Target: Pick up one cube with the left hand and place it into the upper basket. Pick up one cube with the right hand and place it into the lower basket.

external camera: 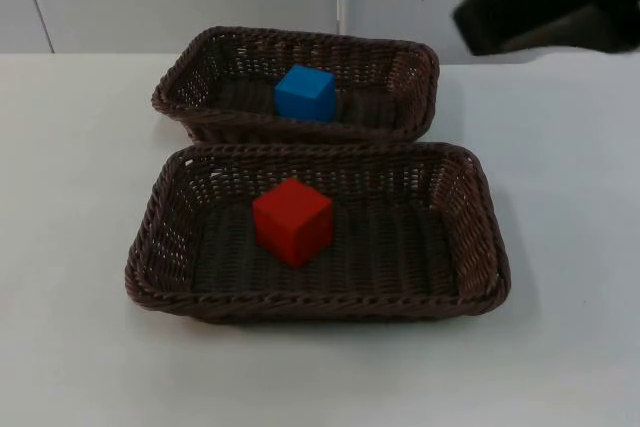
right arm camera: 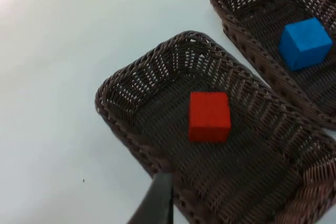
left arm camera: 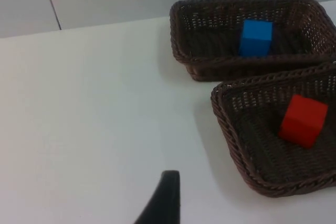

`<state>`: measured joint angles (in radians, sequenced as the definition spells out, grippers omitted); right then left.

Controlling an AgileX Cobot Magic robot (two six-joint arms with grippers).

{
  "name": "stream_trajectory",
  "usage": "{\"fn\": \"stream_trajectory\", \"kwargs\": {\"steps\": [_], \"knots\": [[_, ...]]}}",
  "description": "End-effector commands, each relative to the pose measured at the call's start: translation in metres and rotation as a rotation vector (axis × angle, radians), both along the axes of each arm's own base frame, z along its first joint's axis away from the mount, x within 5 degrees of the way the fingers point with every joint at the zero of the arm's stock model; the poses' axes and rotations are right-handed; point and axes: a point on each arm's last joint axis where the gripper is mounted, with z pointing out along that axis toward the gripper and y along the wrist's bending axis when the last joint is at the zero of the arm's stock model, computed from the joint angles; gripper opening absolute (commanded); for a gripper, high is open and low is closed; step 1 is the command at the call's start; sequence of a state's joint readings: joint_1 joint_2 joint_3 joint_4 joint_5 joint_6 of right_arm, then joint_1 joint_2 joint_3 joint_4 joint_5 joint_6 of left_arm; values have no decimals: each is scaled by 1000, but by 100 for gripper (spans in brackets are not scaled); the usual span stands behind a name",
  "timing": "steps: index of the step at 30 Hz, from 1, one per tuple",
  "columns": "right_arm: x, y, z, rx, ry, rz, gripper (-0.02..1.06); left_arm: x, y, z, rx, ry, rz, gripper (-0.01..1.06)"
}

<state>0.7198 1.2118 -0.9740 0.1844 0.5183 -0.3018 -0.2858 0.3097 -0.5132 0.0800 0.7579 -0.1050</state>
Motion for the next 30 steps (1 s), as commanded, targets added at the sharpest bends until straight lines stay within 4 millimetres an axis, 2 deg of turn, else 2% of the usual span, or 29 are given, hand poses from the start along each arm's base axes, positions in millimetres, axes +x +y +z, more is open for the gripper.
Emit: {"fn": "stream_trajectory", "kwargs": {"steps": [1,8,14,19,30], "knots": [[-12,-10,1,26,-22,-5,84,-7,0,4,-3,4,-21,85],[-43,-38,11,77,-94,-2,84,-33,-5,4,-37,-53,-159,85],[-62,-56,19,112,-163,-5,84,-56,2,-3,-33,-67,-169,85],[-77,-70,14,137,-192,-7,84,-66,7,-8,-16,-70,-151,85],[-106,-95,9,178,-220,-8,84,-65,7,-12,-22,-42,-138,85]]}}
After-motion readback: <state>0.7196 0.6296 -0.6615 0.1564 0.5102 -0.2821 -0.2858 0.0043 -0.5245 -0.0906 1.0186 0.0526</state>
